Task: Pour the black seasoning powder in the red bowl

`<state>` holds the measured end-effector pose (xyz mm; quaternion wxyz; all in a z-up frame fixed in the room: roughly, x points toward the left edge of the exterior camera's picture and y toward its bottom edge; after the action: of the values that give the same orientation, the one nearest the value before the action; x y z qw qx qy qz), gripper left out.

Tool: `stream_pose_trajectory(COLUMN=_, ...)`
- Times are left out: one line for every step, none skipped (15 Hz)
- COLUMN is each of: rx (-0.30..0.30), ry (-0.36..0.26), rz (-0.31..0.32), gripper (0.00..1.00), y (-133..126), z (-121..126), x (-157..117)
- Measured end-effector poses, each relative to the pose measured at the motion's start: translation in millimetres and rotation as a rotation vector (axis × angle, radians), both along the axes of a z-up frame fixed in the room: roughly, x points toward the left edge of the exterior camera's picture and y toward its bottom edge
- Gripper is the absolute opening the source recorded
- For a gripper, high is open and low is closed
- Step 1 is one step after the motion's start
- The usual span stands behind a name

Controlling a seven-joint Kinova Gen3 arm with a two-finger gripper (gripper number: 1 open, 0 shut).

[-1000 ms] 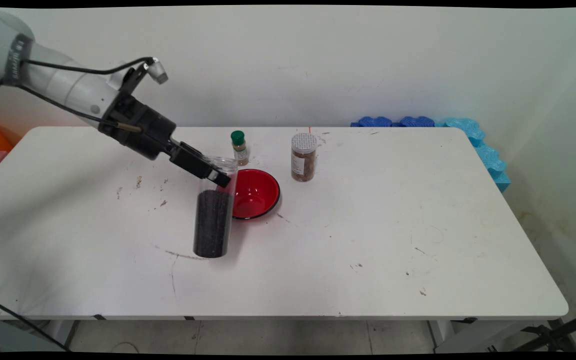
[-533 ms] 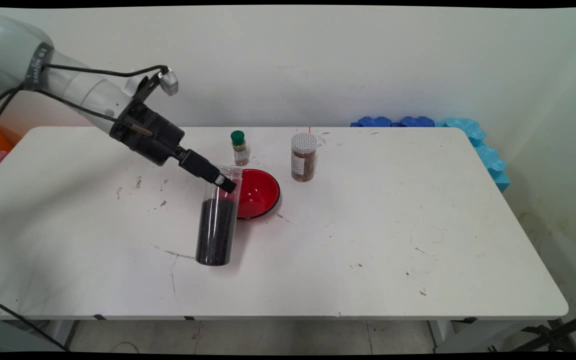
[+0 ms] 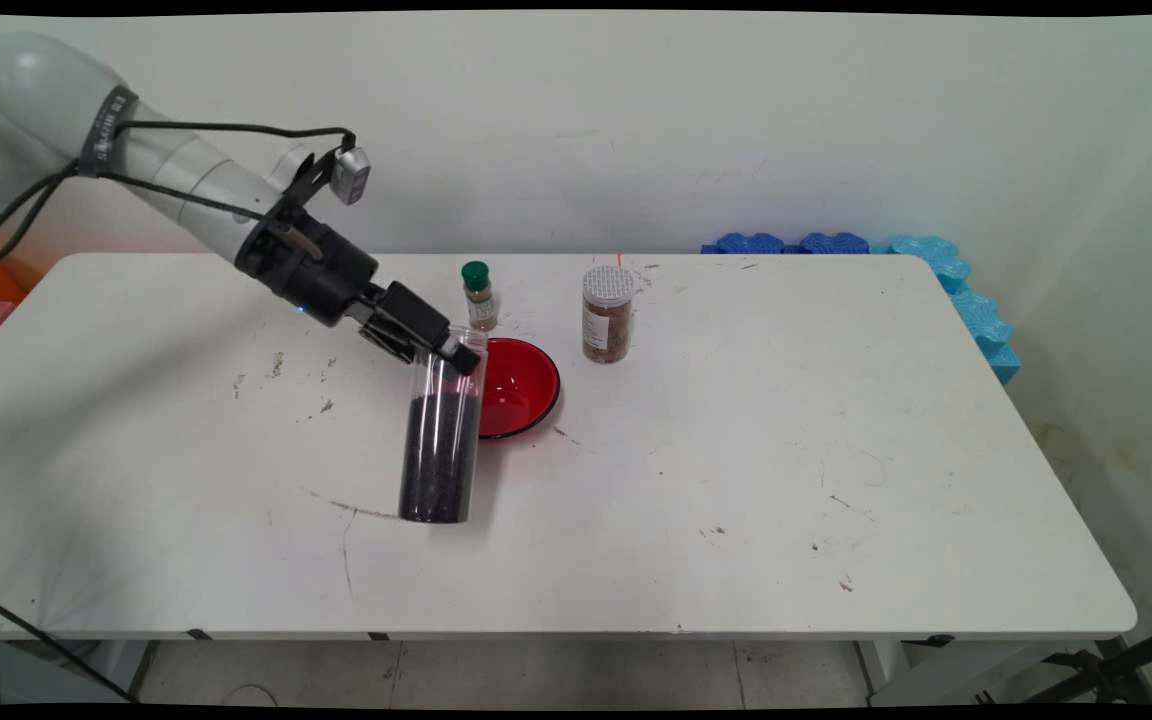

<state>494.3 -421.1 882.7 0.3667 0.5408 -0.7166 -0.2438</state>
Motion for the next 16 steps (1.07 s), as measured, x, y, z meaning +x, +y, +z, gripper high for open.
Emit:
stream_pose_trajectory(rx=0.024, ry=0.003, rz=0.017, gripper=0.0, y=-2.1, z=-1.3, x=1.2)
stream_pose_trajectory(rx=0.047, ry=0.006, rz=0.033, gripper=0.0, y=-4.0, z=-2.4, x=2.2)
stream_pose_trajectory(rx=0.067, ry=0.009, rz=0.045, gripper=0.0, y=-5.6, z=-3.3, x=3.2)
stream_pose_trajectory(rx=0.081, ry=0.01, rz=0.052, gripper=0.0, y=-6.5, z=-4.0, x=3.8)
stream_pose_trajectory(rx=0.101, ry=0.014, rz=0.065, gripper=0.0, y=-7.8, z=-4.8, x=4.6)
stream_pose_trajectory(rx=0.127, ry=0.019, rz=0.079, gripper=0.0, y=-9.6, z=-5.5, x=5.2)
stream_pose_trajectory(rx=0.151, ry=0.025, rz=0.093, gripper=0.0, y=-11.3, z=-6.1, x=5.6)
stream_pose_trajectory(rx=0.172, ry=0.03, rz=0.105, gripper=0.0, y=-12.6, z=-6.4, x=5.9)
stream_pose_trajectory(rx=0.195, ry=0.036, rz=0.118, gripper=0.0, y=-14.2, z=-6.8, x=6.1)
stream_pose_trajectory(rx=0.217, ry=0.041, rz=0.129, gripper=0.0, y=-15.6, z=-7.2, x=6.3)
stream_pose_trajectory(rx=0.236, ry=0.046, rz=0.138, gripper=0.0, y=-16.6, z=-7.5, x=6.5)
stream_pose_trajectory(rx=0.258, ry=0.051, rz=0.148, gripper=0.0, y=-17.8, z=-7.7, x=6.7)
stream_pose_trajectory(rx=0.28, ry=0.056, rz=0.157, gripper=0.0, y=-18.6, z=-8.0, x=6.8)
stream_pose_trajectory(rx=0.299, ry=0.06, rz=0.165, gripper=0.0, y=-19.1, z=-8.1, x=6.9)
stream_pose_trajectory(rx=0.311, ry=0.063, rz=0.171, gripper=0.0, y=-19.5, z=-8.2, x=6.9)
stream_pose_trajectory(rx=0.329, ry=0.067, rz=0.178, gripper=0.0, y=-20.3, z=-8.3, x=6.8)
